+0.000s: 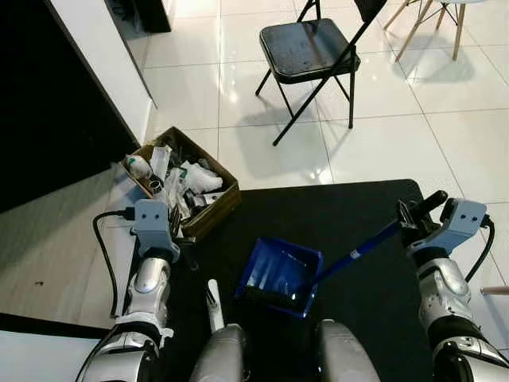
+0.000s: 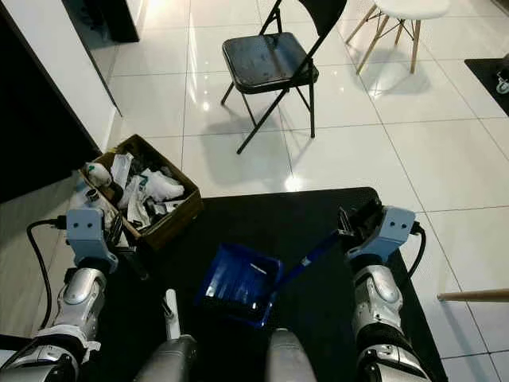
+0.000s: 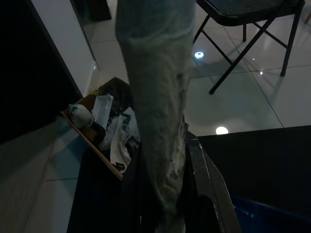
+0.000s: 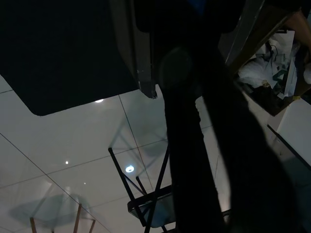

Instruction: Sweep floor

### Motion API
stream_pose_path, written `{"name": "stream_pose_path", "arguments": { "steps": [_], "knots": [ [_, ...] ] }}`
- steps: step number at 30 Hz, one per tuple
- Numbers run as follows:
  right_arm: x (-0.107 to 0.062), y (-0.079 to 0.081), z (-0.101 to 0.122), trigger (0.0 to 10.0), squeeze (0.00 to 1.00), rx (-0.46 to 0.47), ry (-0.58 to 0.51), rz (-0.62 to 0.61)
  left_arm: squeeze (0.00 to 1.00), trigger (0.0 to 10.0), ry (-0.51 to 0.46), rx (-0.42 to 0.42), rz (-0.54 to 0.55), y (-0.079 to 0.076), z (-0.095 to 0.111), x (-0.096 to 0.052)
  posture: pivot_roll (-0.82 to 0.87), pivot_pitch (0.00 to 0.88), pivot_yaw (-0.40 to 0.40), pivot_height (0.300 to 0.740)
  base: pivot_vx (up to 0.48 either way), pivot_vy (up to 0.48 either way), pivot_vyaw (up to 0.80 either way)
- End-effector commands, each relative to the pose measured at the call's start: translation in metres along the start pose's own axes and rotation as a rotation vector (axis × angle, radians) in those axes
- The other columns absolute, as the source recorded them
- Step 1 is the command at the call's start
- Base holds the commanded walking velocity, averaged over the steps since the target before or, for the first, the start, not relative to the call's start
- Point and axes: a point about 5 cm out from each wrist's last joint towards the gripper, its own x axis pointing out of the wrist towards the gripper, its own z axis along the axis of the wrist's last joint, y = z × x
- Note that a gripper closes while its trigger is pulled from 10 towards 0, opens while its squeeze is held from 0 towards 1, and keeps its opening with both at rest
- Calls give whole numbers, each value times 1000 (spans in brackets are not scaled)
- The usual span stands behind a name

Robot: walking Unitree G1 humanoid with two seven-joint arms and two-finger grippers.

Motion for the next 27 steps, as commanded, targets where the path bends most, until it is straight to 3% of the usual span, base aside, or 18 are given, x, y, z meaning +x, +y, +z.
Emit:
{"name": "stream_pose_path", "arguments": {
  "steps": [1, 8, 10, 27],
  "knots": [
    [3, 2, 4, 10000, 0, -2, -19, 7, 0, 10000, 39, 33, -20, -1, -5, -1, -5, 36, 7, 740, 0, 0, 0],
    [4, 1, 4, 10000, 0, -18, -14, 0, 0, 10000, 37, 48, -39, -1, -1, 3, -6, 37, 11, 740, 0, 0, 0],
    [5, 0, 4, 10000, 0, -28, -16, -10, 0, 10000, 38, -16, -24, 1, 1, 5, -10, 36, 12, 740, 0, 0, 0],
    [5, 2, 3, 10000, 0, -35, -19, -9, 0, 10000, 39, -37, -47, -5, -3, 1, -10, 36, 8, 740, 0, 0, 0]
  ]
}}
